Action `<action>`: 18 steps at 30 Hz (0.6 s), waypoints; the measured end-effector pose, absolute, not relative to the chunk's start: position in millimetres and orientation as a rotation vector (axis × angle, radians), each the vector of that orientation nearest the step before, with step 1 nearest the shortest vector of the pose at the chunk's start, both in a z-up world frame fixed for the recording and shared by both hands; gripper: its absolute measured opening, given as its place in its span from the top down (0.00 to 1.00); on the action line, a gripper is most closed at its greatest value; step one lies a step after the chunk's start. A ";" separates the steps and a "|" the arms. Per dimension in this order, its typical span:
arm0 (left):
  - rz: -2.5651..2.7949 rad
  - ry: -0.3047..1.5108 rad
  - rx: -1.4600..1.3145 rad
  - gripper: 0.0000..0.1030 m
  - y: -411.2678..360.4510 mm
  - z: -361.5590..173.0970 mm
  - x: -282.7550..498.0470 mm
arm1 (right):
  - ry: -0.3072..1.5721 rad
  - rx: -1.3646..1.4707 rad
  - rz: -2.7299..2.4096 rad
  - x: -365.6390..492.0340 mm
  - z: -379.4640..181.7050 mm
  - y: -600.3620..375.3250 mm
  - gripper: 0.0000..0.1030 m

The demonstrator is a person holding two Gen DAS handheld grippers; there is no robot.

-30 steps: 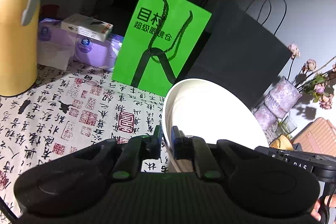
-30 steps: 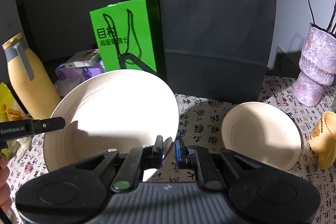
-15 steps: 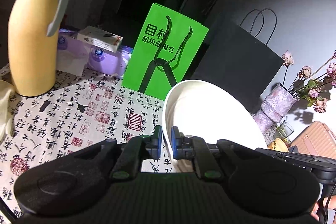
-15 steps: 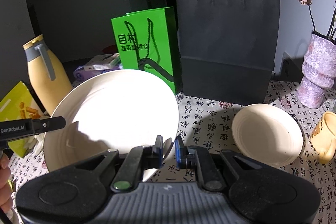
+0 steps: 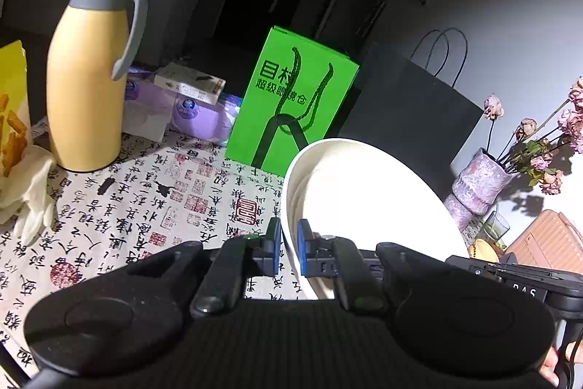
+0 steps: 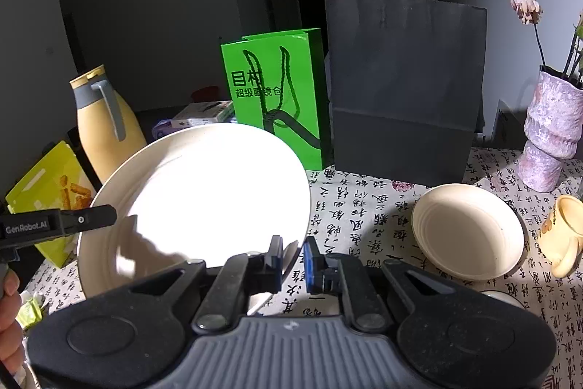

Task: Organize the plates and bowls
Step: 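Carry the held plate back over the blue bowl toward the first cream plate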

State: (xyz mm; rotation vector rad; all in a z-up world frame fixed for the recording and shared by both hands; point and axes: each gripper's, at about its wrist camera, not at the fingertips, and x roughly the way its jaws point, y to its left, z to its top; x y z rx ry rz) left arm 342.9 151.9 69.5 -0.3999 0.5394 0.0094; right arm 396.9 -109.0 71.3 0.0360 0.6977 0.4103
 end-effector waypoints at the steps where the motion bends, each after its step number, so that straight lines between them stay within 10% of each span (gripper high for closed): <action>1: 0.012 0.536 -0.398 0.91 151.0 70.8 339.5 | 0.696 0.037 0.413 394.0 72.3 -109.4 0.89; 18: 0.038 0.488 -0.368 0.91 139.4 90.8 274.8 | 0.660 0.048 0.456 337.1 86.6 -116.3 0.89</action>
